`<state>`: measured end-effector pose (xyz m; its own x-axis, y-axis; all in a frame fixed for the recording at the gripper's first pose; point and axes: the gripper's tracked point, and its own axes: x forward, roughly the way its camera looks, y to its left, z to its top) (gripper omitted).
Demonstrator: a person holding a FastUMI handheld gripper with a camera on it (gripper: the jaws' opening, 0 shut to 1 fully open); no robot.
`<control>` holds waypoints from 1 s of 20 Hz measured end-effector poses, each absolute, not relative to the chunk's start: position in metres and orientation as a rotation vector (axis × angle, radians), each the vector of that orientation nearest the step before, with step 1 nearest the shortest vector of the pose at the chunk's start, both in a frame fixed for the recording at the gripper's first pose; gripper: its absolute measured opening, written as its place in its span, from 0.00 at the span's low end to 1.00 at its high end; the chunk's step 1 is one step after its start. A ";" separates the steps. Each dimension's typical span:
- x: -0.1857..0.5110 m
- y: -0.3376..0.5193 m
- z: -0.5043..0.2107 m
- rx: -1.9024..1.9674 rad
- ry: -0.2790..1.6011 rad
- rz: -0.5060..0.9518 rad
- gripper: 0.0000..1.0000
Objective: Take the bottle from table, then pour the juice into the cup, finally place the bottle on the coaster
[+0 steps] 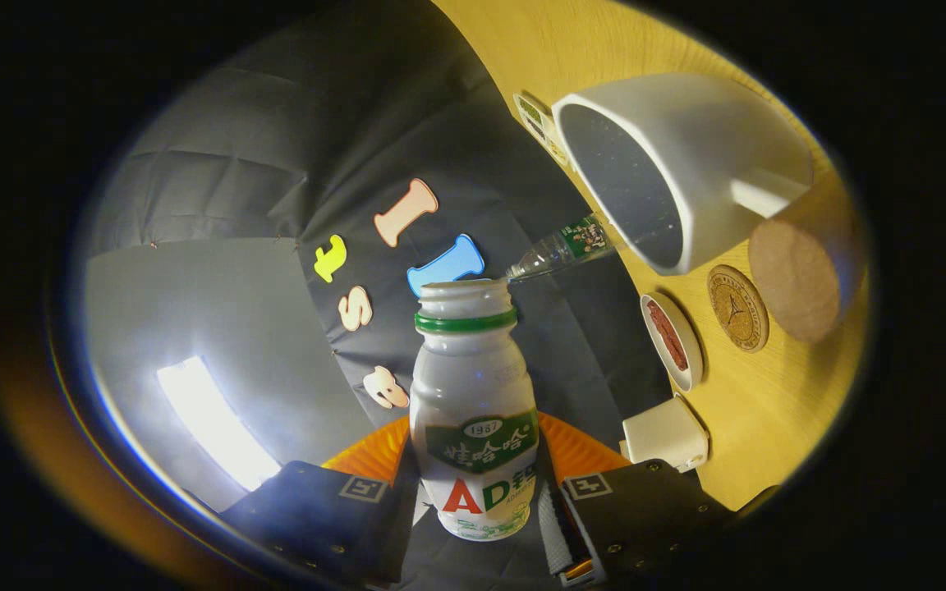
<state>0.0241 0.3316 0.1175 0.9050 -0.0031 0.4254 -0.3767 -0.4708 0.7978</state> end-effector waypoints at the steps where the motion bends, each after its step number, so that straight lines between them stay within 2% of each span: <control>1: 0.023 0.329 0.117 2.028 -0.276 0.450 0.63; 16: 0.025 0.330 0.108 2.064 -0.270 0.444 0.63; 20: 0.032 0.344 0.096 1.877 -0.179 0.368 0.63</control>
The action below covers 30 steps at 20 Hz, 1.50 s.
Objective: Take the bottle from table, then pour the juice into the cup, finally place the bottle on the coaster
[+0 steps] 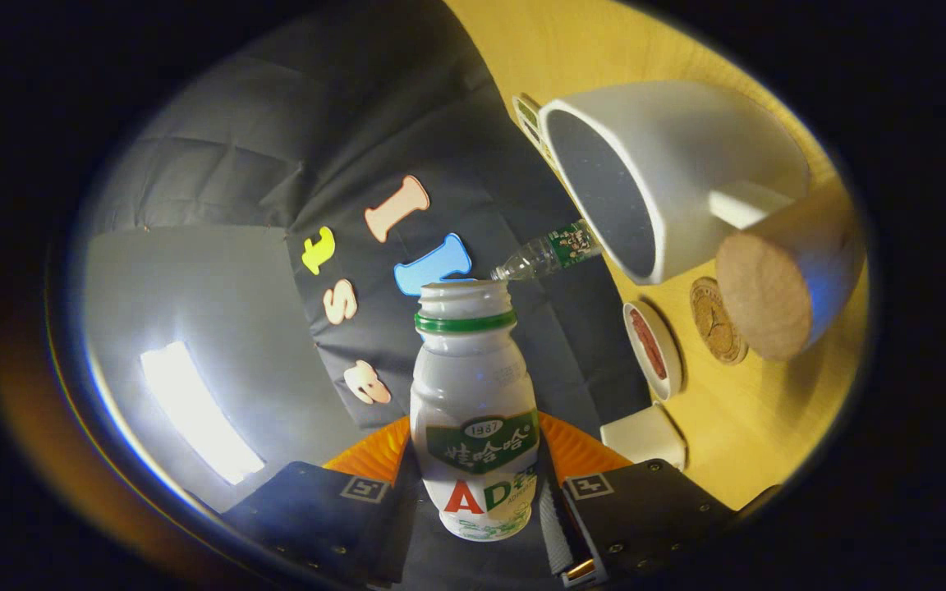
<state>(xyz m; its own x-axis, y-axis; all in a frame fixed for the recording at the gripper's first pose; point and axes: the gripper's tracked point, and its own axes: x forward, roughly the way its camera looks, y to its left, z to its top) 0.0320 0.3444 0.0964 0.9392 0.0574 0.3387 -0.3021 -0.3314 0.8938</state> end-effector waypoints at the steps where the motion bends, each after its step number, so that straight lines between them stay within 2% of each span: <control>1: 0.033 0.347 0.092 1.794 -0.146 0.337 0.63; 4: 0.036 0.347 0.081 1.548 -0.080 0.255 0.63; 16: 0.044 0.354 0.073 0.859 -0.012 0.094 0.64; 30: 0.097 0.349 0.056 0.154 0.089 -0.091 0.64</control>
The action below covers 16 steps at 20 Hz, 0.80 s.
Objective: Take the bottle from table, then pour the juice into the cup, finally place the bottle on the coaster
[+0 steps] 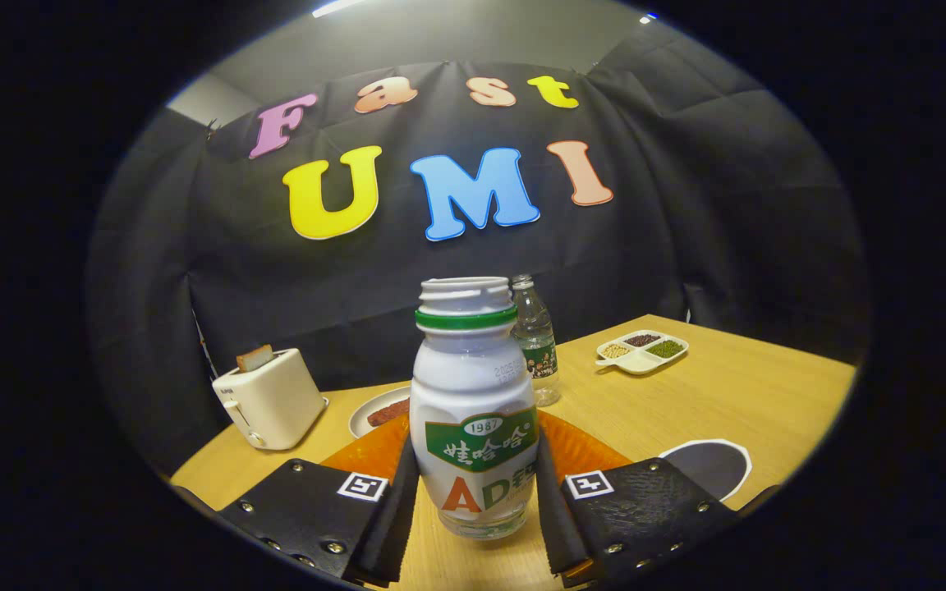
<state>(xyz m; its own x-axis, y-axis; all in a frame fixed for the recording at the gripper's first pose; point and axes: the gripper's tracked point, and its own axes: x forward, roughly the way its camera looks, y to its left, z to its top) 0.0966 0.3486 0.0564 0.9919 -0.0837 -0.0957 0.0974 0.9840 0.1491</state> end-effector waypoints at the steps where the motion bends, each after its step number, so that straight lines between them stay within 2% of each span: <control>1: 0.102 0.347 0.056 0.104 0.097 -0.102 0.64; 6: 0.126 0.355 0.050 -0.024 0.127 -0.123 0.64; 16: 0.160 0.364 0.015 -0.002 0.174 -0.085 0.64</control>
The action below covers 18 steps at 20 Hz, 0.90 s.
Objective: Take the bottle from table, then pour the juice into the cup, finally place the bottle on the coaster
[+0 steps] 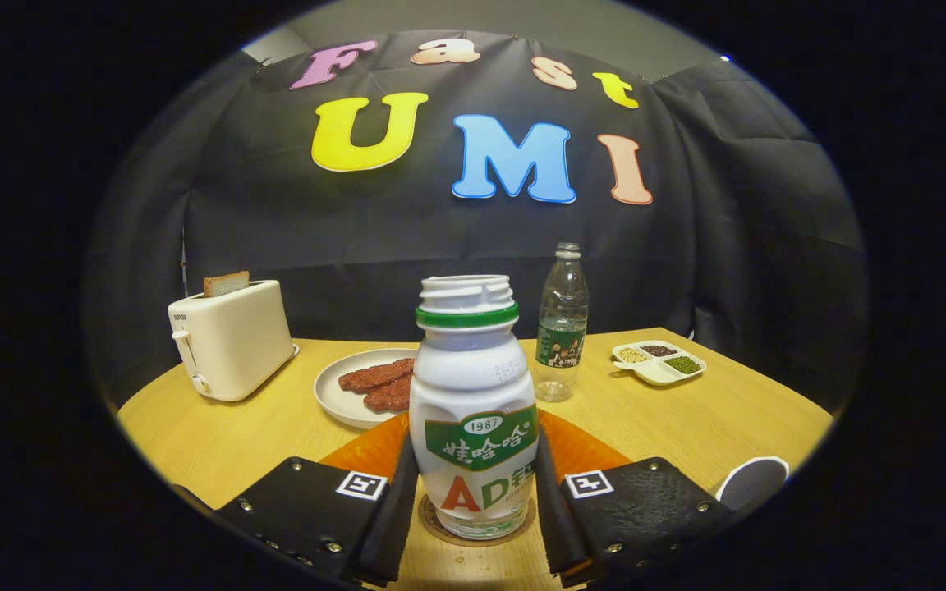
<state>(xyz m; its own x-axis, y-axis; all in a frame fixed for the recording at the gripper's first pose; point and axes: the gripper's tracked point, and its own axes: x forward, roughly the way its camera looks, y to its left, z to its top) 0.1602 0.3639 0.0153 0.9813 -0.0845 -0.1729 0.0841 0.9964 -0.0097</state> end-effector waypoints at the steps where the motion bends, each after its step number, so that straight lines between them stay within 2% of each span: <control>1: 0.162 0.364 0.018 0.001 0.163 -0.083 0.64; 9: 0.161 0.361 0.014 0.040 0.140 -0.088 0.68; 13: 0.159 0.362 0.009 0.046 0.166 -0.096 0.74; 16: 0.158 0.364 0.020 0.049 0.136 -0.091 0.89; 18: 0.154 0.364 0.032 0.052 0.104 -0.089 0.90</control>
<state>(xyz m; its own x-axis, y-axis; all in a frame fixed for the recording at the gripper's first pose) 0.1540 0.3643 0.0322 0.9906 -0.0861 -0.1061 0.0915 0.9947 0.0471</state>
